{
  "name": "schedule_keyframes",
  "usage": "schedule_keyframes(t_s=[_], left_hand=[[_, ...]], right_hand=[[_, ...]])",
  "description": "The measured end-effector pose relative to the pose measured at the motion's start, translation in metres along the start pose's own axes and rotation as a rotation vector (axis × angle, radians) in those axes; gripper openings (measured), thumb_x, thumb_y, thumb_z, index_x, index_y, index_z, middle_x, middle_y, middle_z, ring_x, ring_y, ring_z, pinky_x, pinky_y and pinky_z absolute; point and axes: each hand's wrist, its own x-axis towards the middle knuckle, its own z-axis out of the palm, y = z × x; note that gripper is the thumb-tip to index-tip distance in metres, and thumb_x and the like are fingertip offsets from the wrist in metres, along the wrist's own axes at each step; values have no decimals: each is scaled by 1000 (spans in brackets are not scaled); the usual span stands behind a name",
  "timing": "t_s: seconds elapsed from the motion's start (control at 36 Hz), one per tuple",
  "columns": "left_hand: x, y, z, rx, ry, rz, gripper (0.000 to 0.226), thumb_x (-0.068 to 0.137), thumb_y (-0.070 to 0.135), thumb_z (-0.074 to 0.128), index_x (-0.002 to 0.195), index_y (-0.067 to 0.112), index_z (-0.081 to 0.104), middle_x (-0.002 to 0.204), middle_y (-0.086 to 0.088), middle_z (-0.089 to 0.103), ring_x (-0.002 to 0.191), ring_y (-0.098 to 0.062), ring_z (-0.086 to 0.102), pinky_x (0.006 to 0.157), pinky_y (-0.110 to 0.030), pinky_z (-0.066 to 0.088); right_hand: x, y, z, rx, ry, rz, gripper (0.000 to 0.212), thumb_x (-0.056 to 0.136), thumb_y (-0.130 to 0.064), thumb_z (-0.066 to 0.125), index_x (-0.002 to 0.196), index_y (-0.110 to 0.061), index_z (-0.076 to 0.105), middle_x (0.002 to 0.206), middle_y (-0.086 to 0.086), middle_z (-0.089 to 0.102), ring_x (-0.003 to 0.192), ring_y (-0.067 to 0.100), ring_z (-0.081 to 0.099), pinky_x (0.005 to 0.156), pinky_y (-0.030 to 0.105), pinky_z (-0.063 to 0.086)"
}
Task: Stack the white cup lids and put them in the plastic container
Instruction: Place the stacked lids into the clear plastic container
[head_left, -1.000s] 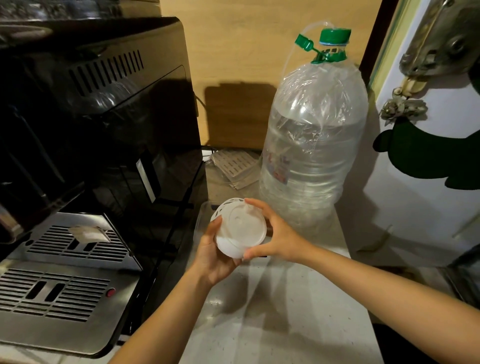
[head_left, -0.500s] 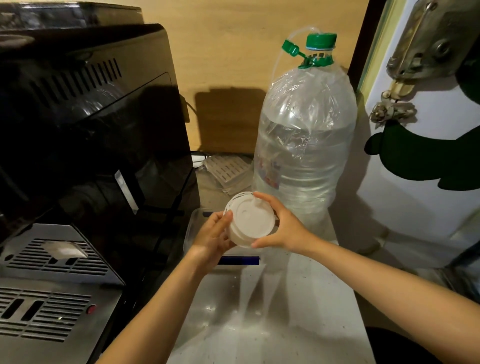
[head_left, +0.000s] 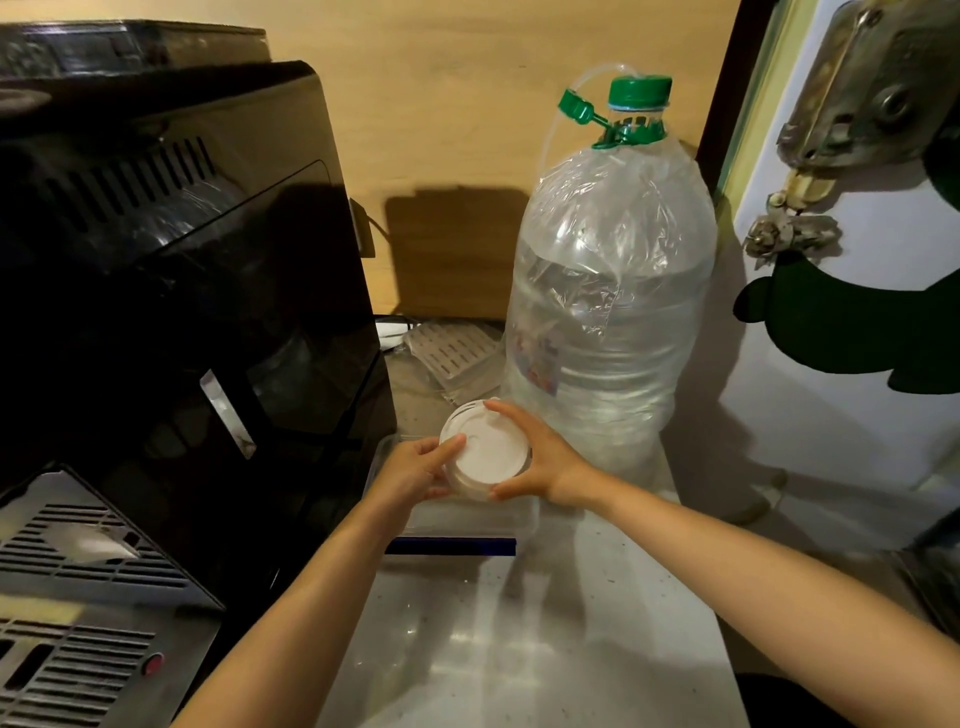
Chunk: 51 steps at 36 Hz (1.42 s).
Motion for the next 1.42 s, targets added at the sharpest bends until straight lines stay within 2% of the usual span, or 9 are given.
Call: schedule_keyframes(t_s=[0.08, 0.25, 0.5, 0.64, 0.72, 0.89, 0.97, 1.28, 1.42], left_hand=[[6, -5, -5, 17, 28, -26, 34, 87, 27, 56, 113, 3, 60, 89, -3, 66, 84, -17, 64, 71, -26, 54], [19, -22, -16, 73, 64, -103, 40, 86, 26, 58, 120, 5, 54, 91, -2, 63, 82, -13, 61, 58, -18, 51], [37, -43, -25, 174, 62, -205, 36, 87, 25, 57, 116, 4, 57, 100, -9, 63, 87, -20, 61, 67, -23, 50], [50, -50, -27, 260, 31, -278, 30, 85, 23, 60, 108, 4, 60, 93, -8, 64, 88, -22, 63, 70, -25, 51], [56, -53, -28, 340, -10, -317, 26, 85, 22, 60, 103, 4, 62, 88, -8, 66, 81, -20, 63, 70, -26, 51], [66, -58, -30, 448, -78, -362, 25, 85, 23, 60, 99, 3, 65, 85, -7, 66, 76, -16, 62, 66, -22, 49], [69, -61, -31, 476, -88, -375, 22, 83, 23, 62, 92, 3, 67, 88, -11, 67, 78, -19, 62, 73, -27, 49], [72, -64, -24, 513, -49, -361, 16, 82, 17, 64, 80, 1, 64, 67, -6, 61, 61, -16, 58, 61, -25, 49], [71, -64, -20, 561, -29, -326, 17, 84, 20, 61, 89, 4, 64, 77, -6, 62, 78, -20, 60, 75, -31, 50]], right_hand=[[9, 4, 7, -34, -25, 24, 97, 60, -6, 84, 139, -20, 29, 144, 12, 33, 132, 24, 31, 100, 19, 24], [20, 16, 24, -13, -73, 83, 102, 60, -9, 84, 140, -30, 25, 141, 12, 35, 129, 26, 35, 106, 33, 32], [34, 30, 43, -32, -132, 187, 96, 58, -12, 85, 137, -11, 29, 139, 10, 41, 128, 26, 38, 105, 39, 39], [41, 41, 52, -71, -180, 225, 98, 59, -15, 84, 138, -12, 27, 142, 9, 37, 130, 25, 34, 108, 38, 35], [44, 46, 53, -99, -215, 224, 89, 63, -7, 81, 135, -12, 30, 133, 4, 40, 124, 18, 35, 101, 26, 31], [52, 50, 57, -230, -293, 262, 100, 61, -11, 83, 141, -13, 21, 147, 11, 30, 134, 28, 28, 111, 39, 29], [54, 50, 60, -301, -317, 291, 102, 63, -12, 82, 142, -12, 18, 149, 13, 26, 135, 29, 28, 110, 37, 29], [57, 50, 63, -402, -345, 368, 93, 63, -11, 82, 138, -7, 26, 141, 17, 37, 126, 32, 41, 103, 36, 40], [58, 50, 66, -426, -350, 404, 96, 65, -13, 81, 140, -7, 22, 138, 17, 42, 124, 32, 43, 102, 38, 42]])
